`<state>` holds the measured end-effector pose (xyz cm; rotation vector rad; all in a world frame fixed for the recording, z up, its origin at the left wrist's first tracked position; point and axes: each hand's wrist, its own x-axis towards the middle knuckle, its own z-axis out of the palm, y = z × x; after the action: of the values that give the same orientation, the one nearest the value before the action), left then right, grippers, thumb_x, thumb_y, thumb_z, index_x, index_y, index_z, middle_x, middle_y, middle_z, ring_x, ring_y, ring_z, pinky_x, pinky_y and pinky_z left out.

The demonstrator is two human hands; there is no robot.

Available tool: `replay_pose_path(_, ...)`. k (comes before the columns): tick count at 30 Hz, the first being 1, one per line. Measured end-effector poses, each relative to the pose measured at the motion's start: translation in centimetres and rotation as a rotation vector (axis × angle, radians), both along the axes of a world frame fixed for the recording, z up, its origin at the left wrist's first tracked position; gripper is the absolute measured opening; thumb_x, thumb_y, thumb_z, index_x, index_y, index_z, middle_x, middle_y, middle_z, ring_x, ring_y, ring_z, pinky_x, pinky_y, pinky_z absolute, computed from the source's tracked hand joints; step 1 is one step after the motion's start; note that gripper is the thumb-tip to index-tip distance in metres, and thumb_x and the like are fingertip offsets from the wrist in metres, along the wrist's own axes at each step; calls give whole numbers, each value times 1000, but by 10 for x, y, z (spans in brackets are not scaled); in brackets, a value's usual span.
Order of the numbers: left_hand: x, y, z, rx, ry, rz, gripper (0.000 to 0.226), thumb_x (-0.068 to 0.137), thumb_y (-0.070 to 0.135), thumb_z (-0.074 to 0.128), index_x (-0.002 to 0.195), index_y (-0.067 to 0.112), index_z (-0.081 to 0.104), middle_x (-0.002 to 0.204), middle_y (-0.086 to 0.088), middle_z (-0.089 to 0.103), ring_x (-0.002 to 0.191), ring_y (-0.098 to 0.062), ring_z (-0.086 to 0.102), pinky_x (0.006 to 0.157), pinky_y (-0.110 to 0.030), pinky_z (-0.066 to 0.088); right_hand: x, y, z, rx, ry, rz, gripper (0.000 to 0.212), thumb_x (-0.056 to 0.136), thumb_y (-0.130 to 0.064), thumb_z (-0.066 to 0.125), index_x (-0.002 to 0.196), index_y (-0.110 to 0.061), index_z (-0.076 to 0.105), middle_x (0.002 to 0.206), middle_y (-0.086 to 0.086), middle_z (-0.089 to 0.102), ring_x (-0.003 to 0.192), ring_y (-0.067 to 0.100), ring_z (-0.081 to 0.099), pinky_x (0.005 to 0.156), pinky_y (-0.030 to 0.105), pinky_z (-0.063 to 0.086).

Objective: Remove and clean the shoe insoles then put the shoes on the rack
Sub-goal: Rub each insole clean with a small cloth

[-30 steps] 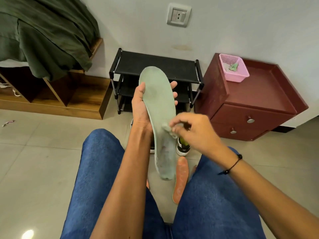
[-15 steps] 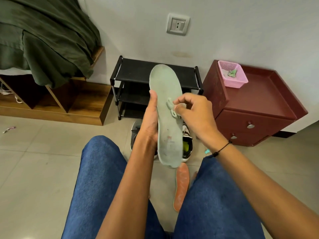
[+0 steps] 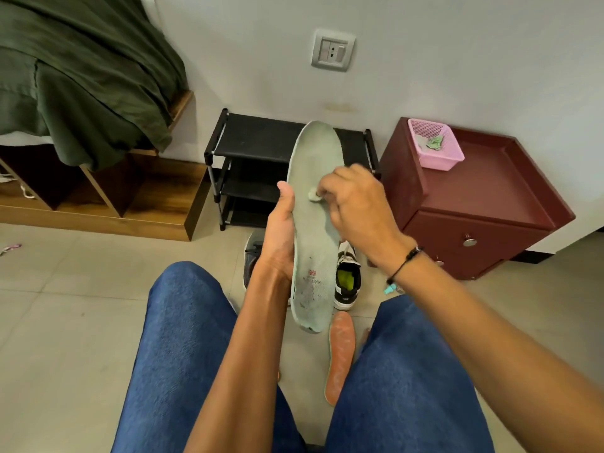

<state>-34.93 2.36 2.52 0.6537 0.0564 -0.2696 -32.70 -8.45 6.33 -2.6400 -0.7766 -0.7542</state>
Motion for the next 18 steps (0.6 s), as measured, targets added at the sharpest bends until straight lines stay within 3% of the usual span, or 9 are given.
replay_pose_path(3, 0, 0, -4, 22, 1, 10, 62, 98, 54, 19, 109, 10, 62, 96, -10, 72, 86, -22, 69, 78, -34, 56, -21, -2, -17, 9, 135, 22, 14, 68, 7, 61, 69, -6, 64, 66, 7, 61, 64, 26, 54, 61, 29, 41)
replay_pose_path(6, 1, -3, -4, 69, -1, -16, 64, 97, 56, 18, 104, 13, 64, 92, -9, 72, 82, -22, 69, 73, -34, 57, -22, -9, -6, 98, 298, 31, 16, 74, 3, 59, 75, -8, 71, 74, 7, 68, 70, 22, 61, 69, 31, 48)
replay_pose_path(9, 1, -8, -1, 106, -9, -24, 67, 94, 61, 19, 108, 13, 64, 89, -13, 67, 74, -26, 60, 57, -33, 52, 0, -14, 19, 221, 177, -36, 15, 78, 4, 59, 79, -6, 70, 78, 9, 67, 70, 18, 58, 71, 28, 46)
replay_pose_path(12, 2, -10, -1, 112, 3, -38, 72, 93, 63, 20, 108, 8, 63, 84, -17, 63, 66, -27, 57, 51, -31, 51, 28, -11, 35, 176, 38, -85, 13, 77, 4, 57, 80, -4, 67, 80, 12, 64, 76, 28, 60, 69, 27, 42)
replay_pose_path(15, 3, -8, -1, 70, -33, -24, 70, 94, 61, 20, 115, 6, 58, 85, -15, 64, 66, -26, 60, 56, -33, 53, 28, -2, 25, 61, 44, -32, 9, 77, 4, 59, 78, -2, 65, 76, 13, 62, 72, 30, 57, 64, 26, 35)
replay_pose_path(18, 2, -5, -2, -29, -13, 61, 66, 95, 58, 21, 115, 8, 59, 99, -13, 68, 88, -25, 65, 77, -37, 55, 0, 6, -3, 60, 55, 43, 11, 78, 1, 54, 74, -4, 63, 69, 10, 58, 66, 27, 53, 58, 29, 38)
